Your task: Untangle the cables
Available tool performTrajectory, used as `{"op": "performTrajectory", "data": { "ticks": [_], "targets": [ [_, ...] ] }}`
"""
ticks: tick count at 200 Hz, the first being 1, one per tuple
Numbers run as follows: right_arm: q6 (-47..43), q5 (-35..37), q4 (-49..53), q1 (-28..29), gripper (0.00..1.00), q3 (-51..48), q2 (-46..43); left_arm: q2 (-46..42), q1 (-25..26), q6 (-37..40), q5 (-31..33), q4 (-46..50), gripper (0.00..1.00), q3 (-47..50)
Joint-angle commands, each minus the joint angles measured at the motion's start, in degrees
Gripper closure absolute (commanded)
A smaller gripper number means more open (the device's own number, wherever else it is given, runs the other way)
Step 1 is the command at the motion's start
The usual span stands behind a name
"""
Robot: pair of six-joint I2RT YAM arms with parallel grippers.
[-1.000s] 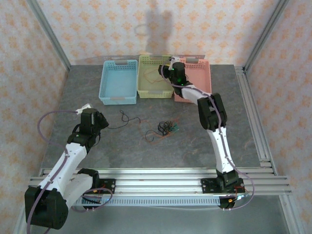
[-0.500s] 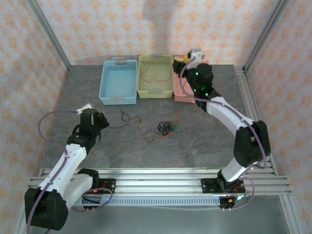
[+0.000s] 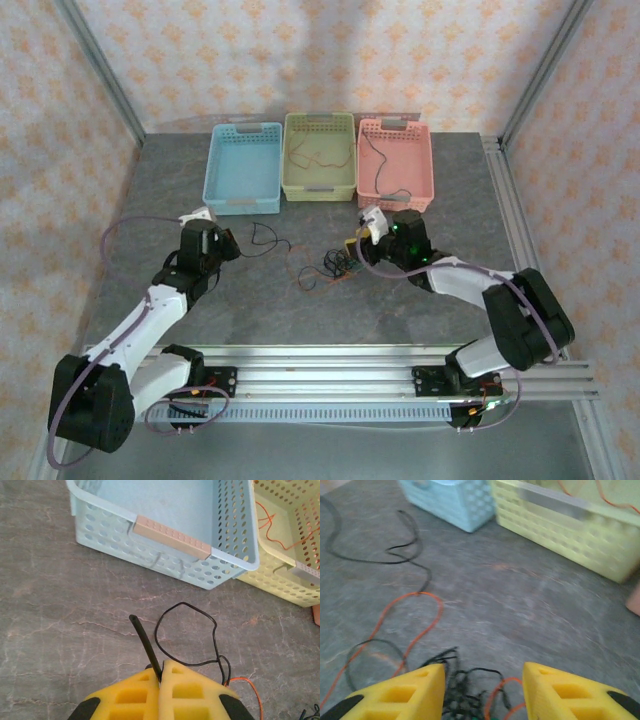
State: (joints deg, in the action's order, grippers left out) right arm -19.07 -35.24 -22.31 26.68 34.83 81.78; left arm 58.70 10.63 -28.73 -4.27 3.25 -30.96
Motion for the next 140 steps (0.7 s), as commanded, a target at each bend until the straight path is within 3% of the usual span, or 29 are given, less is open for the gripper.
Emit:
{"op": "performTrajectory", "data": {
  "ticks": [1,83,140],
  "targets": [
    [-6.6,-5.2,-1.0,1.4,0.55,-2.1,-3.0,1.2,0.5,1.3,0.9,-3.7,1.0,-0.9],
    [-16.1,-6.0,8.7,8.5,0.43,-6.4,-10.4,1.9,0.7,0.0,4.0,-3.7,1.0,-0.5],
    [-18.8,-1.1,4.0,9.3,0.42,-7.4,-4.9,1.8,0.9,-0.3,4.4,-3.9,1.0,-0.1]
  ]
}}
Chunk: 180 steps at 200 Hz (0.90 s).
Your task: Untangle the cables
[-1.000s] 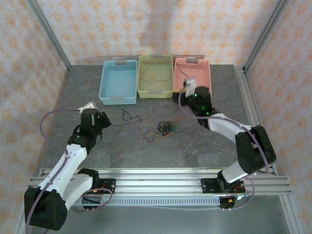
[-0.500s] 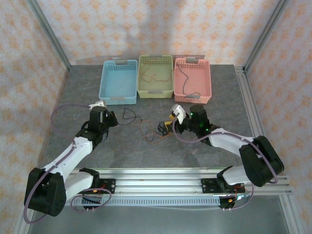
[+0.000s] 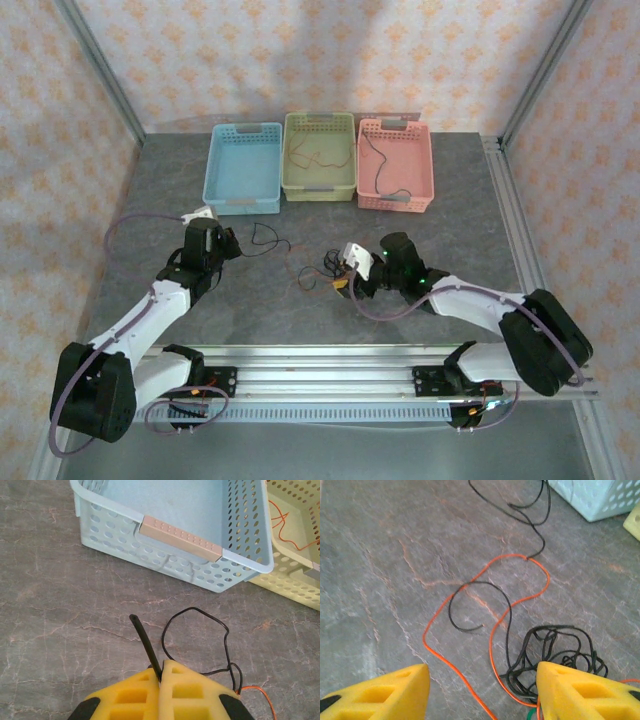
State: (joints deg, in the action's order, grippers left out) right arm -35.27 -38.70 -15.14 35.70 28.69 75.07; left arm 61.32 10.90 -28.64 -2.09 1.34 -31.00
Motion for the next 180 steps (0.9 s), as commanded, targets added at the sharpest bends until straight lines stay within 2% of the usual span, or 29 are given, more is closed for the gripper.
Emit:
{"op": "performTrajectory", "data": {
  "ticks": [1,50,69,85,104,134,163,180],
  "targets": [
    [-2.6,2.3,-3.3,0.2,0.43,-1.2,1.9,-0.8,0.6,-0.4,2.2,-2.0,1.0,-0.1],
    [-2.8,3.9,-7.5,0.2,0.45,-1.6,6.3,0.0,0.6,-0.4,2.4,-1.4,1.0,-0.6],
    [-2.9,5.1,-10.6,0.2,0.52,-1.9,7.9,-0.2,0.6,-0.4,2.6,-1.4,1.0,-0.5],
    [-3.2,6.4,-12.5,0.3,0.69,-2.2,8.0,-0.5,0.7,-0.5,2.8,-1.4,1.0,-0.4],
    [-1.5,9.6,-22.6,0.2,1.0,-5.9,6.6,-0.6,0.8,-0.5,3.0,-1.4,1.0,-0.3],
    [9.9,16.9,-47.7,-2.2,1.0,-13.0,4.7,-0.5,0.9,-0.5,3.4,-1.1,1.0,-0.5],
    [16.3,28.9,-56.9,-4.7,1.0,-15.2,6.3,-0.9,0.9,-0.7,3.8,-1.1,1.0,-0.3],
    [19.9,37.1,-62.2,-4.9,1.0,-15.5,10.3,-1.4,1.0,-0.8,4.0,-1.1,1.0,0.0]
  ]
}}
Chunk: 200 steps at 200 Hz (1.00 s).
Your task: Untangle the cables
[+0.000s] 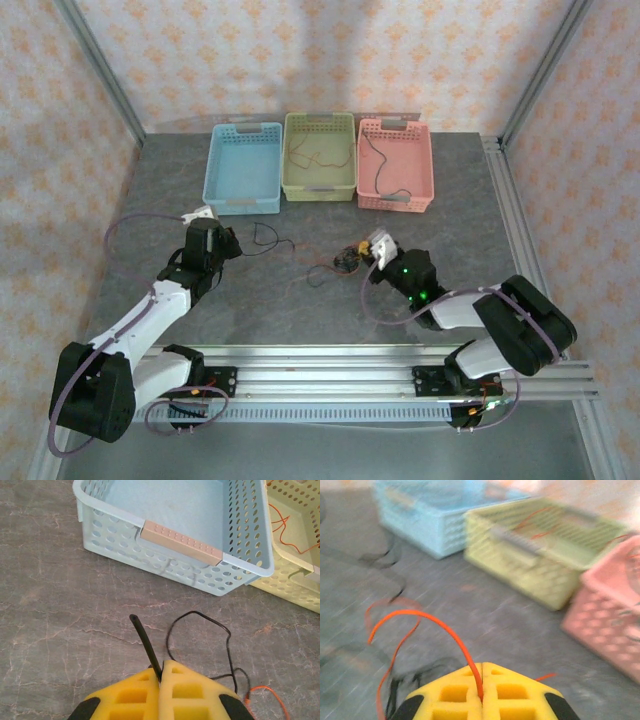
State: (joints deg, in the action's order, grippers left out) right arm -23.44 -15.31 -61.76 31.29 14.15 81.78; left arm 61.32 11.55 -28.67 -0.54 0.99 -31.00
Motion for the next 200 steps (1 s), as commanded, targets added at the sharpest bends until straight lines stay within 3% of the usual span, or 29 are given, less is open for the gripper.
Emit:
{"op": "performTrajectory", "data": {
  "ticks": [1,22,38,57,82,116,158,200],
  "targets": [
    [8.4,14.0,-15.9,-0.6,1.0,-1.0,3.9,-1.4,0.4,-0.8,2.4,-0.7,1.0,0.1],
    [9.3,14.8,-18.9,-0.4,1.0,1.1,12.1,-2.1,0.6,-0.8,3.0,-0.8,1.0,0.3],
    [6.2,16.2,-18.8,1.5,1.0,2.4,13.1,-2.3,0.7,-0.8,3.3,-0.7,1.0,0.4],
    [3.5,23.0,-18.8,3.0,1.0,2.3,12.9,-2.6,0.7,-0.8,3.5,-0.7,1.0,0.6],
    [8.5,33.8,-18.8,2.4,1.0,2.6,12.0,-3.8,0.8,-0.8,4.4,-0.1,1.0,0.8],
    [9.0,36.7,-18.8,2.0,1.0,5.2,15.3,-9.6,0.3,-4.5,12.2,6.3,1.0,0.3],
    [8.4,37.1,-18.8,1.4,1.0,7.6,18.4,-14.6,-0.6,-4.8,15.3,15.7,1.0,-11.8],
    [8.4,36.6,-18.8,1.3,1.0,7.6,18.5,-8.6,-3.4,-4.0,15.8,21.9,1.0,-31.5]
  ]
}}
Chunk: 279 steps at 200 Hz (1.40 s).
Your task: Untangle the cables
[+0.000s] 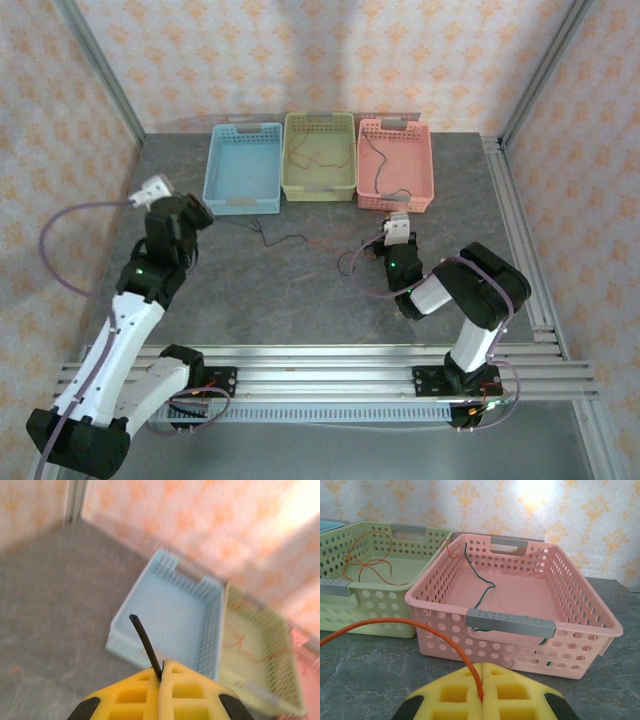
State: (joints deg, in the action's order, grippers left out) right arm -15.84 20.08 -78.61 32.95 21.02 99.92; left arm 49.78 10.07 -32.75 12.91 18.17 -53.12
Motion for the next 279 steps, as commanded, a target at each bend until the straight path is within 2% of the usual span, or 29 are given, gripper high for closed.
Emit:
{"op": "performTrajectory", "data": {
  "ticks": [1,34,72,108,130,192,214,241,275,279],
  "targets": [
    [0.8,1.2,-1.9,-0.3,1.0,0.7,0.4,3.2,-2.0,0.1,2.2,4.7,1.0,-9.8],
    [0.8,1.1,-2.0,-0.3,1.0,0.7,0.4,13.5,-2.5,2.6,-0.4,9.6,1.0,-29.1],
    [0.7,0.8,-1.9,-0.3,1.0,0.7,0.5,23.2,-4.3,7.5,2.9,12.9,1.0,-49.0],
    [0.6,0.4,-1.9,-0.3,1.0,0.7,0.4,37.6,-5.2,9.3,-4.4,19.0,1.0,-68.9],
    [0.5,0.3,-2.0,-0.2,1.0,0.6,0.4,43.7,-5.2,9.3,-5.9,17.2,1.0,-72.9],
    [0.1,0.2,-1.9,-0.2,1.0,0.8,0.5,64.9,-5.7,10.8,-6.1,22.2,1.0,-87.1],
    [-0.1,0.1,-1.6,-0.1,1.0,1.0,0.6,70.4,-5.8,10.6,-4.9,23.0,1.0,-87.5],
    [-0.9,0.3,-1.8,0.5,1.0,1.1,0.8,76.3,-5.7,11.0,-7.8,24.5,1.0,-87.0],
    [-1.0,0.5,-1.9,0.6,1.0,1.1,0.9,81.2,-4.9,11.8,-7.7,30.3,1.0,-86.1],
    [-1.0,0.5,-1.8,0.6,1.0,1.1,0.9,81.2,-5.0,11.8,-7.9,30.6,0.96,-85.5]
  ]
}}
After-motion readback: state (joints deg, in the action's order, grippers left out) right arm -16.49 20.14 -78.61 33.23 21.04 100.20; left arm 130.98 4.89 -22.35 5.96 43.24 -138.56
